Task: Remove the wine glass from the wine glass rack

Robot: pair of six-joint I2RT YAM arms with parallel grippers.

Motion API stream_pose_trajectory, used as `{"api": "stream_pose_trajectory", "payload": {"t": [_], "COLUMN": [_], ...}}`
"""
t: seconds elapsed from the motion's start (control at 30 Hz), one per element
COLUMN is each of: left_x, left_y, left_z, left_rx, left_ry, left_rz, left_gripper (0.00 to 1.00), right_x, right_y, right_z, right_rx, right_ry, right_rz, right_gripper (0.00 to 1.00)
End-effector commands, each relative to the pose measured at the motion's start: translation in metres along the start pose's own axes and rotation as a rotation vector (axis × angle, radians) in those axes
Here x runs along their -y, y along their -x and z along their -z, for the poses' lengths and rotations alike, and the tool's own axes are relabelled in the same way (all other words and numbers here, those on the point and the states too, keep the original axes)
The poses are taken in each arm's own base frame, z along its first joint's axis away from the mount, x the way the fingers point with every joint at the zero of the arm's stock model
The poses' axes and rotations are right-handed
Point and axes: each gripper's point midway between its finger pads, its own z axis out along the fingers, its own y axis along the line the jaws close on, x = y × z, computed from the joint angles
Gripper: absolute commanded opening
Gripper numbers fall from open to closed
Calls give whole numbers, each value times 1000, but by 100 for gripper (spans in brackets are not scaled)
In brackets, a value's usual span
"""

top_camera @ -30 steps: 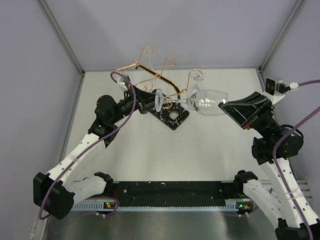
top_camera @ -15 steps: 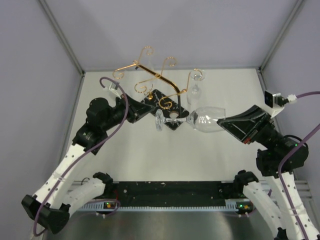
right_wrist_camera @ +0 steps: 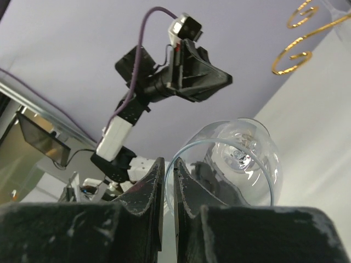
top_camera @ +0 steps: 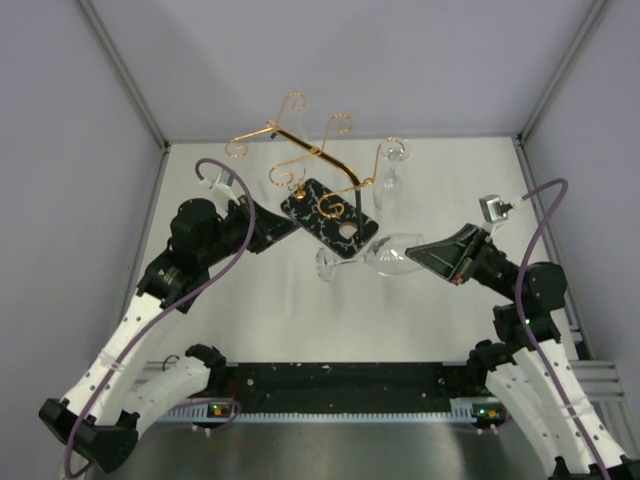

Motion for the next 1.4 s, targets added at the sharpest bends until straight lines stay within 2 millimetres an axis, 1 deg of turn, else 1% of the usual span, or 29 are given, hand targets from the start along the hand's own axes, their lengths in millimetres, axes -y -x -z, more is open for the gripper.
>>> {"api": "stream_pose_trajectory", "payload": {"t": [0.0, 0.2, 0.33, 0.57, 0.63, 0.67, 0.77, 0.93, 1.07, 1.37], "left_x": [10, 9, 6, 2, 1, 1, 0, 2, 1, 2], "left_y": [8, 7, 6, 2, 0, 1, 0, 0, 0, -2], "left_z": [3, 2, 1, 3, 3, 4, 5, 7, 8, 9], "left_rx": [25, 19, 15, 12, 10, 11, 11, 9, 10, 0], "left_ry": [-26, -22, -19, -21, -19, -16, -16, -24, -23, -35], "left_rz": [-45, -45, -45, -46, -49, -50, -53, -55, -55, -62], "left_gripper": [14, 14, 14, 13, 14, 14, 13, 13, 14, 13], "right_x": [5, 44, 64, 105, 112, 119, 131, 147, 158, 182], "right_y": [-4, -16, -20, -22, -19, -20, -17, -9, 4, 42], "right_z": [3, 8, 12, 21, 22, 25, 29, 37, 43, 56], "right_rx": [-7, -42, -59, -61, -59, -64, -64, -61, -58, -25], "right_ry": [-13, -137, -211, -369, -394, -430, -495, -602, -700, -926], "right_rz": [89, 105, 125, 161, 184, 178, 195, 242, 300, 397], "right_gripper": [0, 0, 0, 0, 0, 0, 0, 0, 0, 0]}}
